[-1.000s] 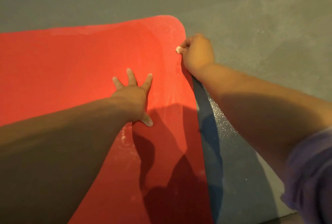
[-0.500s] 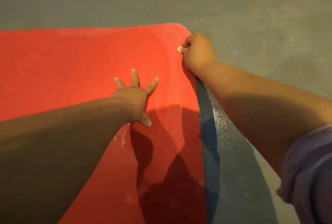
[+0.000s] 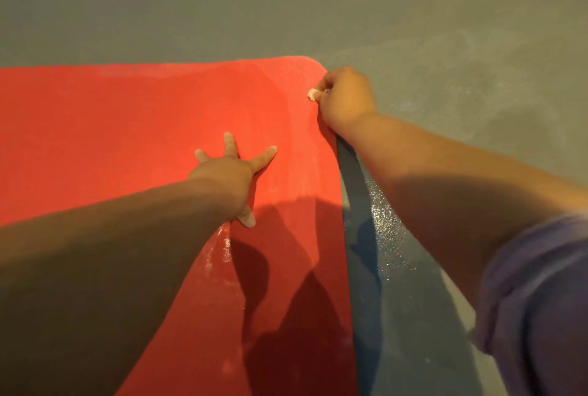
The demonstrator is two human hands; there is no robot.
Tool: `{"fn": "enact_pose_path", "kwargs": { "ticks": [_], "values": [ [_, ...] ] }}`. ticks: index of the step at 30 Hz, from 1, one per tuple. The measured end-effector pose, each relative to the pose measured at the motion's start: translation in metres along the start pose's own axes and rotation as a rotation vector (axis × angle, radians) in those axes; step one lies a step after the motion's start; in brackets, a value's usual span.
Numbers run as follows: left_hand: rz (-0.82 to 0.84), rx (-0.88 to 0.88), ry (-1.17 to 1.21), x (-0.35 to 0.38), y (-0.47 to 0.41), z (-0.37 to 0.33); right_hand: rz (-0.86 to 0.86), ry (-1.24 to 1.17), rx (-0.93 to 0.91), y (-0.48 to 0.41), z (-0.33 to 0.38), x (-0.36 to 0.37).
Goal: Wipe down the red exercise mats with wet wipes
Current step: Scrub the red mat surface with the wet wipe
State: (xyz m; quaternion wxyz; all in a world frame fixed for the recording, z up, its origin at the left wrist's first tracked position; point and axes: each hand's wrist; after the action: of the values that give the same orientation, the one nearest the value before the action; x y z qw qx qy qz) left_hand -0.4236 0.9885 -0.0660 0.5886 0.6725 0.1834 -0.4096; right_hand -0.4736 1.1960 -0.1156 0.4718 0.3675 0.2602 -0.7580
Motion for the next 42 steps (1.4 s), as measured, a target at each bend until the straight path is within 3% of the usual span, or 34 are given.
{"fn": "enact_pose_path", "kwargs": {
  "ticks": [6,14,20,23,29,32,38,42],
  "values": [
    [0.008,0.003,0.016,0.002,-0.003,0.001,-0.082,-0.057,-0.056,0.076,-0.018,-0.004],
    [0.037,0.010,0.032,0.000,-0.008,0.002,-0.101,-0.021,0.149,-0.035,0.000,0.008],
    [0.058,0.004,0.043,-0.003,-0.013,0.003,-0.139,-0.015,-0.094,0.028,-0.004,0.009],
    [0.059,0.012,0.058,-0.002,-0.014,0.002,-0.150,-0.043,-0.046,0.015,-0.003,0.013],
    [0.073,-0.004,0.068,-0.007,-0.014,0.001,-0.067,0.004,0.095,-0.059,0.014,0.016],
    [0.068,-0.001,0.068,-0.007,-0.014,0.002,-0.059,0.088,0.046,-0.049,0.018,0.014],
    [0.085,-0.007,0.086,-0.010,-0.010,0.003,-0.014,0.060,-0.221,0.024,0.020,0.009],
    [0.077,-0.012,0.035,-0.014,-0.013,0.003,0.115,0.058,-0.112,0.017,0.028,-0.005]
  ]
}}
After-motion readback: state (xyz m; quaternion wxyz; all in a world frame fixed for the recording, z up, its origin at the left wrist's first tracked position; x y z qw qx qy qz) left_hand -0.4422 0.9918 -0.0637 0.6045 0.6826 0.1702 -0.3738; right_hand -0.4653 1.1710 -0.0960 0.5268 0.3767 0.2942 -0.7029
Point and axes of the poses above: each hand's wrist, its own y-axis away from the middle knuckle, its own x-axis out of the palm, z = x × y, and after that the axes turned 11 degrees about -z, right-handed
